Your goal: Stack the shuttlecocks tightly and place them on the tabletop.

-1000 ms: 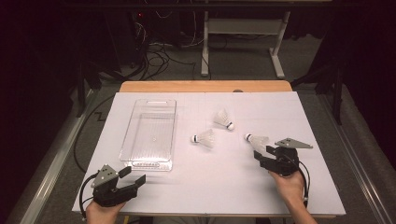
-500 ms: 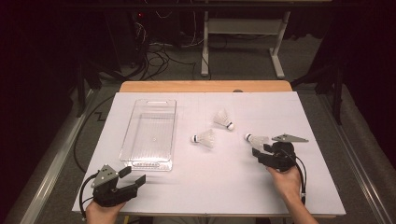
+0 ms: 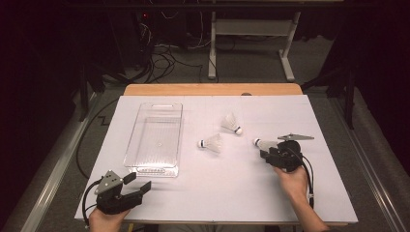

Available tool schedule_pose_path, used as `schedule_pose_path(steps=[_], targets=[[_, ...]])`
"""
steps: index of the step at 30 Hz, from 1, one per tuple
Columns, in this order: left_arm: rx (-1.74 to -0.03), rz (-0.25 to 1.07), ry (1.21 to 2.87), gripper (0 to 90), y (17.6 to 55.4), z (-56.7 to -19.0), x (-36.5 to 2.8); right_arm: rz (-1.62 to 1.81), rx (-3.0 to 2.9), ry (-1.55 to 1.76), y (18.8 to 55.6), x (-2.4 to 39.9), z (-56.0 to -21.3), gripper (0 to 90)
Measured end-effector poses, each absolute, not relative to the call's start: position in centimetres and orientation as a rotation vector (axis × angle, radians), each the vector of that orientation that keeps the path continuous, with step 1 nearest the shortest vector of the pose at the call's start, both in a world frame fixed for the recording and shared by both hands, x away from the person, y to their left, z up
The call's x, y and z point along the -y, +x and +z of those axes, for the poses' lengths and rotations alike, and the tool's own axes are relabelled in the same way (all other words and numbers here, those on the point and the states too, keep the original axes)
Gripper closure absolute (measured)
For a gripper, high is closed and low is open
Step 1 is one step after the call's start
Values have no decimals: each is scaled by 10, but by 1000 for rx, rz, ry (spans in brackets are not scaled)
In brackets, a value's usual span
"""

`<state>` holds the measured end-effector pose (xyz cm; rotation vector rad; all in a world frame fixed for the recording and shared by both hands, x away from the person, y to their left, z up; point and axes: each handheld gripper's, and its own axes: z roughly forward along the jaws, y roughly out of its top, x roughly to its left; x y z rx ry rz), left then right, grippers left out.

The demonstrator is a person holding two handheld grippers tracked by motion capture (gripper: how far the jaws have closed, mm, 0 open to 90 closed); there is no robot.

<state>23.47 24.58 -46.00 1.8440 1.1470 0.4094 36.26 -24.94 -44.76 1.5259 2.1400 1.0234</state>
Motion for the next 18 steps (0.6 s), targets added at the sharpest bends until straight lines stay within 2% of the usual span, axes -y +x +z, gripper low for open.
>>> schedule_pose_path(steps=[18], targets=[[-1141,409,1848,324,234,-460,-246,972,-2151,1527,369,246,-447,768]])
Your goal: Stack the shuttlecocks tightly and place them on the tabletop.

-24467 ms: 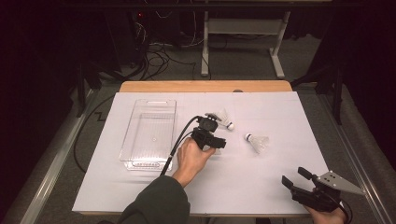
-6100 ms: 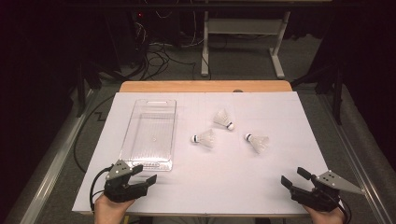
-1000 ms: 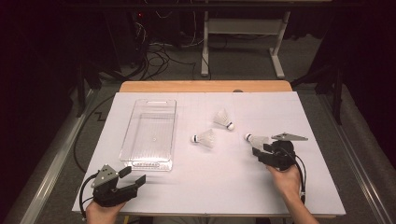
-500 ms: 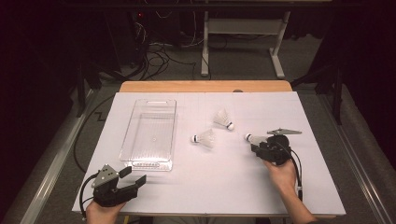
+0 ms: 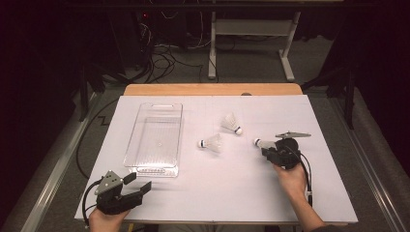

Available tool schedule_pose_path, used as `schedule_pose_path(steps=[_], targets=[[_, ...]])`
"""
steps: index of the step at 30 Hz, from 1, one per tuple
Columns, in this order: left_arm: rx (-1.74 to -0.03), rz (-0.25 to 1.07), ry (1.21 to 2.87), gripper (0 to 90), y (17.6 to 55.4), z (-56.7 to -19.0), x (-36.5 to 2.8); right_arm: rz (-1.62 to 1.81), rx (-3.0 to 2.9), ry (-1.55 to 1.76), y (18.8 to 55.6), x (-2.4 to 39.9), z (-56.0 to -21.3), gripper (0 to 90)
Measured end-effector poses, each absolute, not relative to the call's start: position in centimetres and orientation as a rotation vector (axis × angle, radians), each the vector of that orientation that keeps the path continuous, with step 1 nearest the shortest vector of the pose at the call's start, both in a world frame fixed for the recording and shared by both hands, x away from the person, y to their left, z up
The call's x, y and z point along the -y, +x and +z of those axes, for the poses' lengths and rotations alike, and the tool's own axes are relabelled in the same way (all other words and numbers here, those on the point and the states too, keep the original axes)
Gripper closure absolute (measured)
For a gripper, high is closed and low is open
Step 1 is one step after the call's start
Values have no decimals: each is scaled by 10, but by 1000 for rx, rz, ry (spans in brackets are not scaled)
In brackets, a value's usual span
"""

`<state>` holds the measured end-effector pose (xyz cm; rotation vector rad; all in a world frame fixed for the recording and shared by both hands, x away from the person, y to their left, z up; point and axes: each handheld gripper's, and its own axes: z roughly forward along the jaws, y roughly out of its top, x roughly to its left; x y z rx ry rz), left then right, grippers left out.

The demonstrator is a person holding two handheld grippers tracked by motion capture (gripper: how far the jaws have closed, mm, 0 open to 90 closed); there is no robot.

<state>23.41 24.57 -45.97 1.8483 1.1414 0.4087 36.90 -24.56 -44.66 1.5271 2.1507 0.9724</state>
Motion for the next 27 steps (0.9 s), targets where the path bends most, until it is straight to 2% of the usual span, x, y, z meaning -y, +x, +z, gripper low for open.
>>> schedule_pose_path(steps=[11,27], targets=[[-1145,408,1846,323,234,-460,-246,979,-2181,1515,369,247,-446,889],[-1138,423,1864,323,233,-459,-244,994,-2227,1428,365,243,-441,900]])
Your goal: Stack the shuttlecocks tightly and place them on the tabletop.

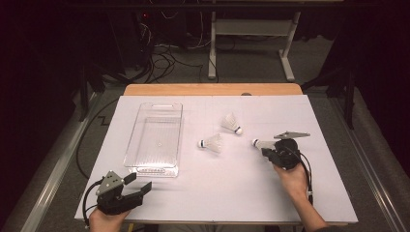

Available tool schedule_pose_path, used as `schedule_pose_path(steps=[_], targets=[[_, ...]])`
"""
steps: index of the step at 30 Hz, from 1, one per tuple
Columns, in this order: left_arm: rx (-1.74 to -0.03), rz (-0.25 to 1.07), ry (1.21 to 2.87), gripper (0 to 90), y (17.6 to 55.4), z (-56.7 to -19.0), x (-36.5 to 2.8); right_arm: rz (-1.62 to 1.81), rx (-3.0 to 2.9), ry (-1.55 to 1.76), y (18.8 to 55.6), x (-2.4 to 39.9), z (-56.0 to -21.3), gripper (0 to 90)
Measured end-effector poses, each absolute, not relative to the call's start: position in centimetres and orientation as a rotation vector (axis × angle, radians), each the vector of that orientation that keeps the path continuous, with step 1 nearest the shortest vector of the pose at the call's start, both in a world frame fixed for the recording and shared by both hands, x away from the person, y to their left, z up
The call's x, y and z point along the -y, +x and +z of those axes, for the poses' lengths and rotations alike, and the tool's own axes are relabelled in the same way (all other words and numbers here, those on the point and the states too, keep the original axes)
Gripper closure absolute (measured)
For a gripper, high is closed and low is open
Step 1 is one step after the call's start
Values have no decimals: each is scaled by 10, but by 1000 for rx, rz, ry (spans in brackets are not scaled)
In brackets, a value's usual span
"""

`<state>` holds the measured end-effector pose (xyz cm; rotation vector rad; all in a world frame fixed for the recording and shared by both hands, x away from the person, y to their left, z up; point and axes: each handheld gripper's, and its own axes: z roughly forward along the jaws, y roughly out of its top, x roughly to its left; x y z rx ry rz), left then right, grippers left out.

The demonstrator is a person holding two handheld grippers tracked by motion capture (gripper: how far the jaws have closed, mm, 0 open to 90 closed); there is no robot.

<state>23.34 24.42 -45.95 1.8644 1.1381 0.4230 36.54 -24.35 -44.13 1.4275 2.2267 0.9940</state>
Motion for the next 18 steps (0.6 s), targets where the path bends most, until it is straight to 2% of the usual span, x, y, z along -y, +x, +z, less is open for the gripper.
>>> schedule_pose_path(steps=[18], targets=[[-1142,423,1857,327,233,-459,-245,1042,-2296,1378,362,235,-434,900]])
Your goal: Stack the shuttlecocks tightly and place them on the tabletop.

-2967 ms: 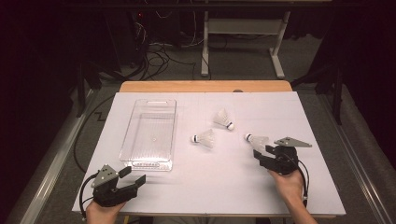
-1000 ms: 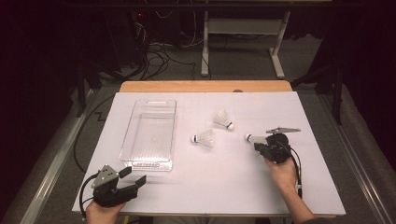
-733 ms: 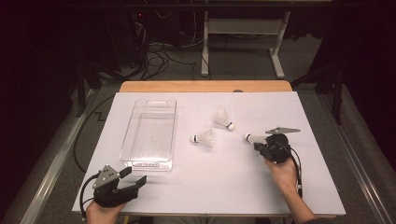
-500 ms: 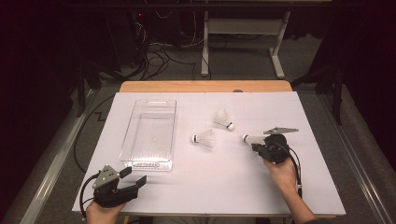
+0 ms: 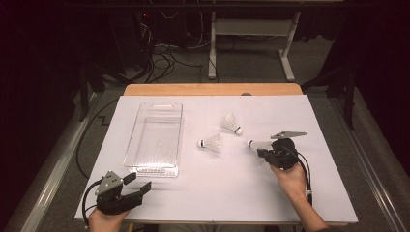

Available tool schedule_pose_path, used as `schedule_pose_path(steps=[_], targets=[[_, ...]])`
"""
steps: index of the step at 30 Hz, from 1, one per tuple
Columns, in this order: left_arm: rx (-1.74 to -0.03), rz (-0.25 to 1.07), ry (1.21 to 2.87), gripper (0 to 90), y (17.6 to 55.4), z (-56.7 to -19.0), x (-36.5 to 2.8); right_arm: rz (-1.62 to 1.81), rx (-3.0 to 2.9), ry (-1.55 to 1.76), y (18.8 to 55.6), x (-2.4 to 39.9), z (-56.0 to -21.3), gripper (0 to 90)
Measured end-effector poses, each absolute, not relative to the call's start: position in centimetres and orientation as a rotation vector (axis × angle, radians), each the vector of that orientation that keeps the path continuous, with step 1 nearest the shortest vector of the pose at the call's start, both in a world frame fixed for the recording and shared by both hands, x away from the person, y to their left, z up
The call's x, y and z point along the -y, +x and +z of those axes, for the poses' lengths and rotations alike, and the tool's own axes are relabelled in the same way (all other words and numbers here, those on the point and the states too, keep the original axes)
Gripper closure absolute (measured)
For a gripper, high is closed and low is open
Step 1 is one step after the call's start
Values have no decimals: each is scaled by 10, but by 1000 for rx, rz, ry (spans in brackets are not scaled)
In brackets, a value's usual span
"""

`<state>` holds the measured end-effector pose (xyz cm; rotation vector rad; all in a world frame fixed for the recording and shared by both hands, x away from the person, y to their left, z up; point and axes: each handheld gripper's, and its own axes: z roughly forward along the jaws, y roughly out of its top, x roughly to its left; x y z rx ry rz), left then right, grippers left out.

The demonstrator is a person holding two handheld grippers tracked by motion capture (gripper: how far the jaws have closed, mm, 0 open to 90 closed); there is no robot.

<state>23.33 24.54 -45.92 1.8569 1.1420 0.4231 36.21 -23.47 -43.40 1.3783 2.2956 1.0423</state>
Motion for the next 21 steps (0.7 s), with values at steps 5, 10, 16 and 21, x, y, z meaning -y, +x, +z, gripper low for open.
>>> schedule_pose_path(steps=[5,10,16,21], targets=[[-1142,425,1857,327,233,-459,-245,1064,-2312,1365,362,233,-432,900],[-1142,423,1860,327,233,-459,-245,1081,-2331,1347,360,229,-429,900],[-1141,423,1860,327,233,-459,-245,1087,-2363,1320,361,222,-428,900],[-1139,424,1862,327,233,-459,-245,1092,-2381,1297,362,218,-426,900]])
